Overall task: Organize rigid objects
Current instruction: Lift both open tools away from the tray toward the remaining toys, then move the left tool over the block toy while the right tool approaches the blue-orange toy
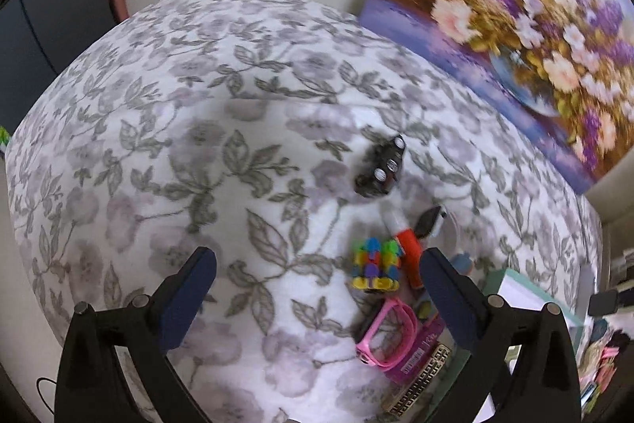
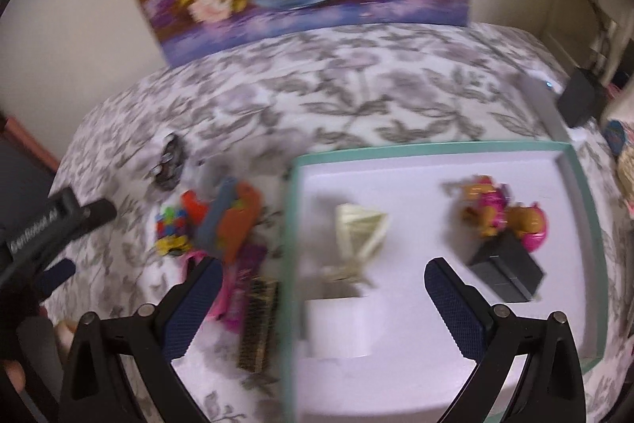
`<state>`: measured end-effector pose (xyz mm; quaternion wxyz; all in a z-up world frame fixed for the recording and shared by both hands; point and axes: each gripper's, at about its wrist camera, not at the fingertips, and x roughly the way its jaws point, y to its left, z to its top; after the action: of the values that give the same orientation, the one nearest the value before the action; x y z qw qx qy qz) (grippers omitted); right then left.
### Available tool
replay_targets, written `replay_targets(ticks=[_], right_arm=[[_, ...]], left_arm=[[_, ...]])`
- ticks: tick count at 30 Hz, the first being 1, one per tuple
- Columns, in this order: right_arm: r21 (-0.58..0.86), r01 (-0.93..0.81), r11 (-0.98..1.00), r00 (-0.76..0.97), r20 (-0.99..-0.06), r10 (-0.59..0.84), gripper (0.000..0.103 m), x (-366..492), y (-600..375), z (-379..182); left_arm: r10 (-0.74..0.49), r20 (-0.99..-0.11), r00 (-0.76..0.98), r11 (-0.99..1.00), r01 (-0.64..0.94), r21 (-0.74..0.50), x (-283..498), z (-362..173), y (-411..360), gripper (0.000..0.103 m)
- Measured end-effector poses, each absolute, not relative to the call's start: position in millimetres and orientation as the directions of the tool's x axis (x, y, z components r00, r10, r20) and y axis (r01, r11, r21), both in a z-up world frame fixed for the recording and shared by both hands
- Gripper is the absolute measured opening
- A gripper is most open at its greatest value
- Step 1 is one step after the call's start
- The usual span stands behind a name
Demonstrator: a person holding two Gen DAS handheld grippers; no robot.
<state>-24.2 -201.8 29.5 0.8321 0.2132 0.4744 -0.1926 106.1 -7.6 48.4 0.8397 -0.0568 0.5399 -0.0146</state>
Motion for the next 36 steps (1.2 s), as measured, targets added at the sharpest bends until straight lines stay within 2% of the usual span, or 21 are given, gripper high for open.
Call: replay_targets(ticks=[5, 10, 12, 18, 24, 27, 36], right_arm=[[0.223, 0.465, 0.857, 0.492, -0.870, -0.040, 0.103, -10, -180, 25], [0.185, 0.418, 0.889, 0.533, -0.843, -0.075, 0.103, 0, -159, 32], [0.213, 0.395, 0.893, 0.556, -0.830, -0.048, 0.103, 3, -155, 33], [0.169, 0.375, 0.911, 0.505, -0.862, -0.048, 0.103, 14, -152, 16], [0.257, 0.414, 0.873, 0.563, -0.826, -0.024, 0.103, 10, -172, 21], [0.198, 0.436, 0.878, 0.570, -0.816, -0.099, 0.103, 12, -177, 26], [0.305, 0.445, 0.842, 0.599, -0.800, -0.027, 0.101, 22, -200, 24]], left_arm=[[-0.080, -0.899, 0.430, 0.990, -0.070, -0.122, 109, 51, 11, 0.102], [-0.091, -0.892, 0.443, 0.983, -0.105, -0.153, 111, 52, 24, 0.102], [-0.103, -0.892, 0.439, 0.979, -0.111, -0.168, 112, 49, 26, 0.102], [-0.139, -0.902, 0.410, 0.974, -0.109, -0.200, 118, 38, 25, 0.102], [-0.156, -0.906, 0.394, 0.973, -0.095, -0.209, 122, 28, 18, 0.102], [-0.175, -0.900, 0.399, 0.969, -0.090, -0.228, 125, 26, 16, 0.102], [-0.239, -0.909, 0.341, 0.963, -0.039, -0.268, 131, 12, -2, 0.102]])
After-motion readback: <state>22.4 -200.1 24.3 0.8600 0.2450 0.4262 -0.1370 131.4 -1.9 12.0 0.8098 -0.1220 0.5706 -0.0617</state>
